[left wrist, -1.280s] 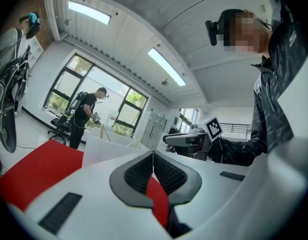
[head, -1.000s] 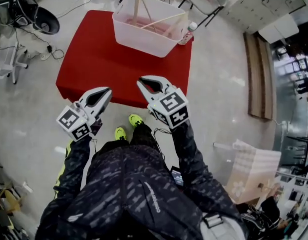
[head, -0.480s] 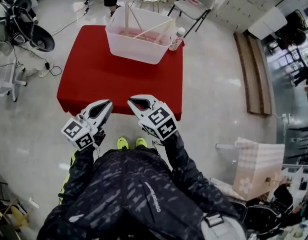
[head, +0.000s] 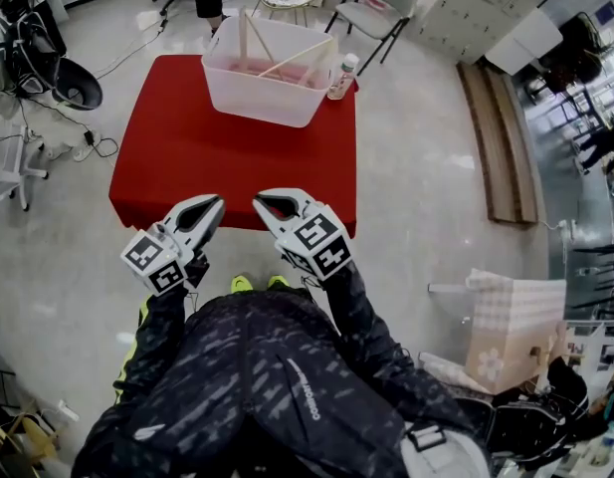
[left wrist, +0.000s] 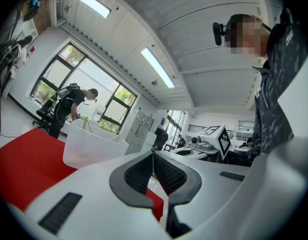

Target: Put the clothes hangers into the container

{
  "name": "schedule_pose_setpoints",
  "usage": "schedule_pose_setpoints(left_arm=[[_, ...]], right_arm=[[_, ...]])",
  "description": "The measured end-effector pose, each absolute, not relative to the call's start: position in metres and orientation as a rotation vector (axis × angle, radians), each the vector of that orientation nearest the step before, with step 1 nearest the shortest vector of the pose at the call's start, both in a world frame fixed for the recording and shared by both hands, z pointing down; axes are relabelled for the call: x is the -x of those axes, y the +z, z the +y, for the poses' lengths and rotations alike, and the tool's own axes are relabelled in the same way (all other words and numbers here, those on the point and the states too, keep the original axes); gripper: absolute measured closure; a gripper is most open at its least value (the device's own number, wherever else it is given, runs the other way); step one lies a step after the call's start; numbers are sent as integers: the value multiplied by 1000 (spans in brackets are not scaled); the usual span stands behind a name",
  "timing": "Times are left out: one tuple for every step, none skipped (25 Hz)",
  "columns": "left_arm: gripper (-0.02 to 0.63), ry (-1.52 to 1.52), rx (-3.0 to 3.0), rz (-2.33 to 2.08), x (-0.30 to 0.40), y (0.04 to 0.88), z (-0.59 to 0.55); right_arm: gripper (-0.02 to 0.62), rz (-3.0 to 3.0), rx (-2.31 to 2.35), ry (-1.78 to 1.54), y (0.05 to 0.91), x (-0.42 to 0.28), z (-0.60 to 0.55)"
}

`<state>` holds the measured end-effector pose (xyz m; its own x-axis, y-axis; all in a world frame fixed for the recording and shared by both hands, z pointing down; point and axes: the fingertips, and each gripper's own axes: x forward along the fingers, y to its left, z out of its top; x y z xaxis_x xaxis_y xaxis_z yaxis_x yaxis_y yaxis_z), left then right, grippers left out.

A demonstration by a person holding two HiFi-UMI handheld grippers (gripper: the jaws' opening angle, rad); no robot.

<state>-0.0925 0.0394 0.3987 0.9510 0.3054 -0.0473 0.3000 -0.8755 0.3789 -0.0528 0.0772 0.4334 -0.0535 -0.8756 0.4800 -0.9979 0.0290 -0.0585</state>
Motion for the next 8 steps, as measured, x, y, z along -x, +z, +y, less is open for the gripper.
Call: schedule_pose_setpoints(left_arm=[[594,18,-2716,439,92,398,40],[594,17,-2717,440,91,398,40],[594,16,-2717,440,91,397,40],[594,16,-2718,440,91,397,40],[594,16,-2719,440,91,396,39],[594,15,-2720,439,91,396,38],[594,14,-2721,438,91,395,37],[594,13,-2723,436,92,395,36]], right_arm=[[580,-2002,-1917,543,431,52,76],[580,-2004,-1917,536,430,52,75],[580,-2005,-1910,537,431,53,76],[580,-2004,-1902,539,432,53,76],[580,-2004,-1897,540,433,53,76],[580,-2005,-1894,539,433,54,76],[580,-2005,-1891,538,433,54,76],[580,-2006,-1888,536,433,55,75]])
